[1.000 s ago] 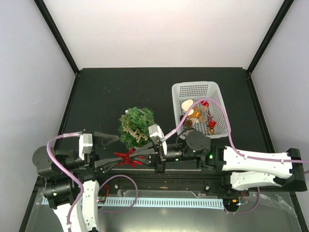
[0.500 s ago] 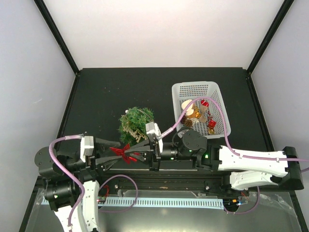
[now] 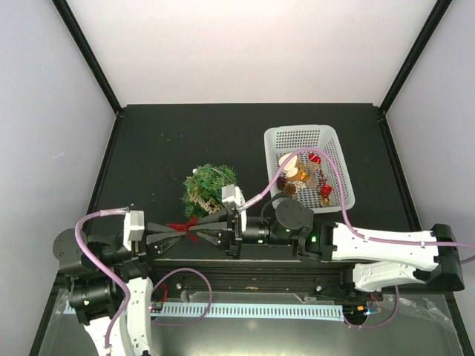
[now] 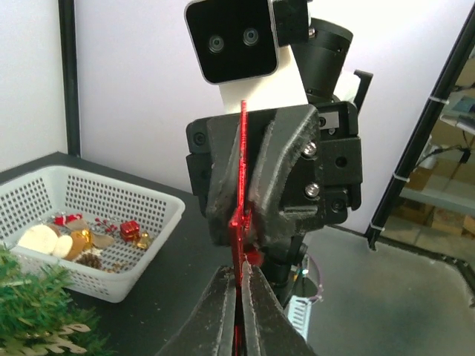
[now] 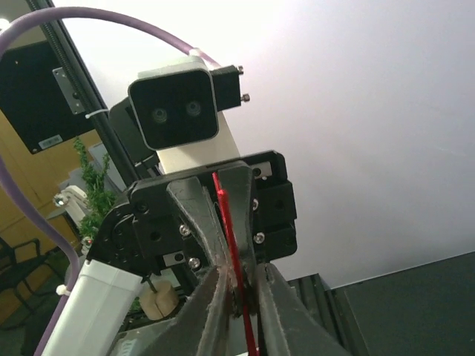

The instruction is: Decorate the small christmas tree

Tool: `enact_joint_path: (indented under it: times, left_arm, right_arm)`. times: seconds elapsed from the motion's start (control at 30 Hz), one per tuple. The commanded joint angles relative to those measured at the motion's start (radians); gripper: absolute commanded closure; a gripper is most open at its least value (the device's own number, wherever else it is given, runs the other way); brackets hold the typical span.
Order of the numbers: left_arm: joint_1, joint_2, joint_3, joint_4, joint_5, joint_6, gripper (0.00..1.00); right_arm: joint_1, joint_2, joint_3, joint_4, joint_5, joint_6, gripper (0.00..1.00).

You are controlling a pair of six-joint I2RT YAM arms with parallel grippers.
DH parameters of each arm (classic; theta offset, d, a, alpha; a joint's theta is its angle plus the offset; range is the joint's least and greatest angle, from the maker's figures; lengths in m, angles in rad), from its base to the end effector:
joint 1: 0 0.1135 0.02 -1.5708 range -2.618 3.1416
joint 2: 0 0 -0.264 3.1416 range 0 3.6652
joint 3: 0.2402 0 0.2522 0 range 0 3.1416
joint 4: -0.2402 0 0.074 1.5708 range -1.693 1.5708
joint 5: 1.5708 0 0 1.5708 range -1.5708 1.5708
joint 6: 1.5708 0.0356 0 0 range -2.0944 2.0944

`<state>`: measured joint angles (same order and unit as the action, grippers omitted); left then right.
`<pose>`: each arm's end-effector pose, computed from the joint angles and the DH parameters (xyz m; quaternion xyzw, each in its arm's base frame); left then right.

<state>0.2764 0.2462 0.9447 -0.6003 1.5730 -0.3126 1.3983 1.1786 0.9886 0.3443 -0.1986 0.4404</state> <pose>-0.0032 -0.0379 0.3886 0.3643 0.6062 -0.4848 0.5147 0.0409 0.2757 0.3868 -0.3651 0.5398 0.6401 0.4070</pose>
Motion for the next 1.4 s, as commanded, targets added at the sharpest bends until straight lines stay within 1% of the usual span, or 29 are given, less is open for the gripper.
enact_joint_path:
  times: [0.0, 0.03, 0.07, 0.2, 0.27, 0.33, 0.37, 0.47, 0.53, 0.6, 0.7, 0.73, 0.87, 0.93, 1.03, 1.07, 1.13, 1.17, 1.2, 1.23, 1.27, 1.3, 1.33, 1.37]
  left_arm:
    - [0.004, 0.013, -0.02, 0.374, 0.123, -0.293, 0.98]
    - [0.005, 0.03, -0.018, 0.453, 0.133, -0.349, 0.98]
    - [0.008, 0.05, -0.001, 0.485, 0.142, -0.374, 0.98]
    - [0.021, 0.143, 0.039, 0.491, 0.152, -0.4, 0.99]
    - [0.032, 0.167, 0.033, 0.558, 0.149, -0.444, 0.98]
    - [0.048, 0.192, 0.019, 0.68, 0.152, -0.527, 0.98]
    - [0.055, 0.211, 0.02, 0.722, 0.156, -0.555, 0.98]
    - [0.073, 0.272, 0.054, 0.751, 0.153, -0.567, 0.98]
    - [0.085, 0.318, 0.079, 0.793, 0.153, -0.589, 0.98]
    - [0.103, 0.363, 0.089, 0.895, 0.162, -0.654, 0.98]
    - [0.137, 0.443, 0.083, 1.184, 0.188, -0.854, 0.99]
    - [0.147, 0.467, 0.088, 1.242, 0.189, -0.896, 0.99]
    - [0.174, 0.547, 0.13, 1.31, 0.191, -0.928, 0.98]
    - [0.185, 0.606, 0.152, 1.419, 0.189, -1.003, 0.98]
    - [0.207, 0.705, 0.206, 1.672, 0.173, -1.16, 0.99]
    - [0.215, 0.731, 0.224, 1.728, 0.157, -1.192, 0.98]
    - [0.23, 0.763, 0.256, 1.746, 0.119, -1.185, 0.98]
    - [0.241, 0.768, 0.271, 1.726, 0.097, -1.154, 0.99]
    - [0.246, 0.764, 0.287, 1.662, 0.077, -1.084, 0.98]
    - [0.259, 0.753, 0.308, 1.506, 0.049, -0.958, 0.99]
    - [0.271, 0.732, 0.34, 1.282, 0.014, -0.744, 0.98]
    - [0.278, 0.697, 0.404, 0.922, -0.058, -0.465, 0.99]
    - [0.273, 0.68, 0.501, 0.478, -0.177, -0.072, 0.98]
    - [0.223, 0.671, 0.606, 0.181, -0.32, 0.233, 0.99]
  right_arm:
    - [0.013, -0.025, 0.022, 0.003, 0.026, -0.024, 0.79]
    - [0.013, -0.036, 0.014, -0.002, 0.039, -0.027, 0.76]
    - [0.013, -0.049, 0.006, -0.006, 0.052, -0.03, 0.75]
    - [0.012, -0.088, -0.021, -0.023, 0.1, -0.047, 0.74]
    - [0.014, -0.098, -0.024, -0.04, 0.12, -0.053, 0.73]
    - [0.013, -0.107, -0.021, -0.075, 0.172, -0.05, 0.56]
    - [0.013, -0.113, -0.018, -0.095, 0.206, -0.045, 0.53]
    - [0.012, -0.132, -0.026, -0.13, 0.275, -0.049, 0.45]
    - [0.012, -0.146, -0.028, -0.159, 0.316, -0.055, 0.45]
    - [0.012, -0.161, -0.032, -0.188, 0.372, -0.056, 0.44]
    - [0.012, -0.189, -0.05, -0.215, 0.427, -0.057, 0.43]
    - [0.012, -0.197, -0.056, -0.224, 0.44, -0.058, 0.43]
    - [0.011, -0.204, -0.061, -0.284, 0.486, -0.057, 0.43]
    - [0.011, -0.2, -0.063, -0.313, 0.502, -0.051, 0.43]
    - [0.011, -0.195, -0.076, -0.331, 0.517, -0.042, 0.43]
    - [0.012, -0.196, -0.08, -0.332, 0.522, -0.04, 0.43]
    - [0.011, -0.194, -0.085, -0.332, 0.529, -0.039, 0.43]
    - [0.011, -0.193, -0.086, -0.331, 0.533, -0.039, 0.43]
    - [0.011, -0.192, -0.086, -0.331, 0.536, -0.041, 0.43]
    - [0.012, -0.19, -0.084, -0.331, 0.541, -0.041, 0.43]
    - [0.011, -0.187, -0.083, -0.331, 0.546, -0.043, 0.43]
    - [0.011, -0.184, -0.08, -0.331, 0.55, -0.044, 0.43]
    - [0.011, -0.179, -0.077, -0.33, 0.551, -0.045, 0.43]
    - [0.012, -0.175, -0.073, -0.329, 0.553, -0.046, 0.43]
